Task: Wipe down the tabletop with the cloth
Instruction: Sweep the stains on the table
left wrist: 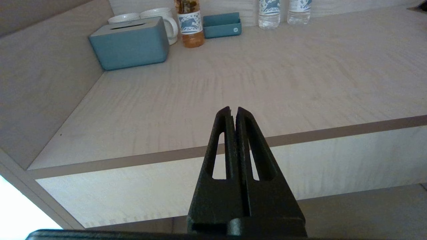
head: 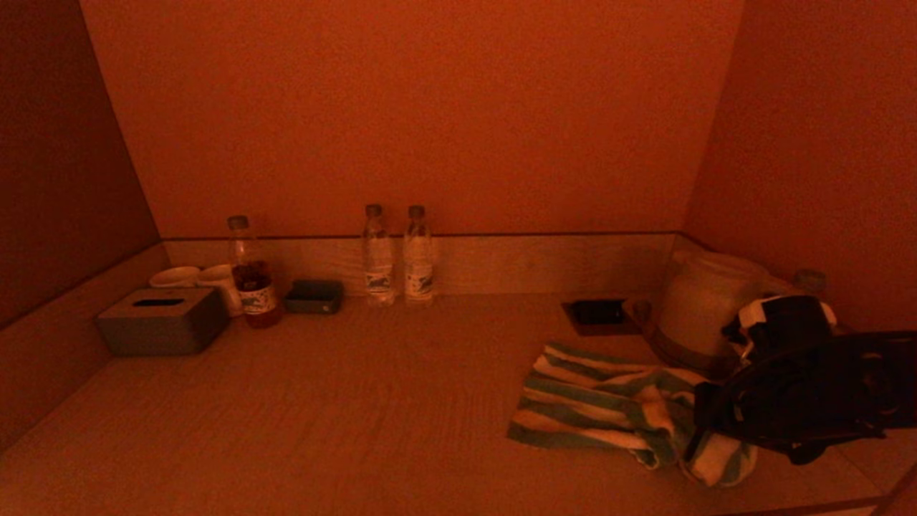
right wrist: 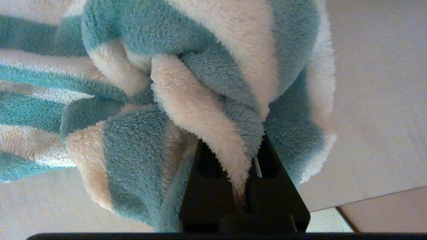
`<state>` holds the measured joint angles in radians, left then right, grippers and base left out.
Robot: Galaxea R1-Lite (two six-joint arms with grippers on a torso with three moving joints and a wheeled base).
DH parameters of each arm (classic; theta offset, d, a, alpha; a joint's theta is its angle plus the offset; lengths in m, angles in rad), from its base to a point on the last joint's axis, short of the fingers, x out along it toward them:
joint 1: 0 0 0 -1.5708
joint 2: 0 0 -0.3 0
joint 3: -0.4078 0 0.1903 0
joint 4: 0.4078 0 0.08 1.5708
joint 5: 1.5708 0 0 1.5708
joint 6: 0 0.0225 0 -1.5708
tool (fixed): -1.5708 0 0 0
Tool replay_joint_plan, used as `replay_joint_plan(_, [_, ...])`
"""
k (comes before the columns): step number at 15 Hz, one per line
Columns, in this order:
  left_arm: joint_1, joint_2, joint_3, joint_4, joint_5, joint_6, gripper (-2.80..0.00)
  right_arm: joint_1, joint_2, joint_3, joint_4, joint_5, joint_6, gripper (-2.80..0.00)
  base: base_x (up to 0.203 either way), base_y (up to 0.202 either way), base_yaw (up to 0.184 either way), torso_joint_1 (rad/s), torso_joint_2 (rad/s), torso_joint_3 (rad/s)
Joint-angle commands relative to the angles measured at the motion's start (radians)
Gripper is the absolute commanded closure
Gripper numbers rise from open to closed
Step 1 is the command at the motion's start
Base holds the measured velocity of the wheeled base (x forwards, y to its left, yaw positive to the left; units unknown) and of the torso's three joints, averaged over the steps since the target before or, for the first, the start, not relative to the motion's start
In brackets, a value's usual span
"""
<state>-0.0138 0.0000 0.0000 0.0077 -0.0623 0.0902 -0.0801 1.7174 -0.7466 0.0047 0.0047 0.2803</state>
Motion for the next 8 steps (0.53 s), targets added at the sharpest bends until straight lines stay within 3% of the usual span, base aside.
replay_joint_plan(1, [0.0, 0.0, 0.0, 0.0, -0.001, 0.0, 0.0, -0.016, -0.003, 0.004, -0.002, 0.0, 0.002, 0.0, 0.0, 0.0, 0.0, 0.0, 0.0, 0.0])
replay_joint_plan(8, [0.0, 0.0, 0.0, 0.0, -0.001, 0.0, 0.0, -0.014, 0.037, 0.021, -0.047, 0.018, 0.003, 0.0, 0.0, 0.0, 0.0, 0.0, 0.0, 0.0])
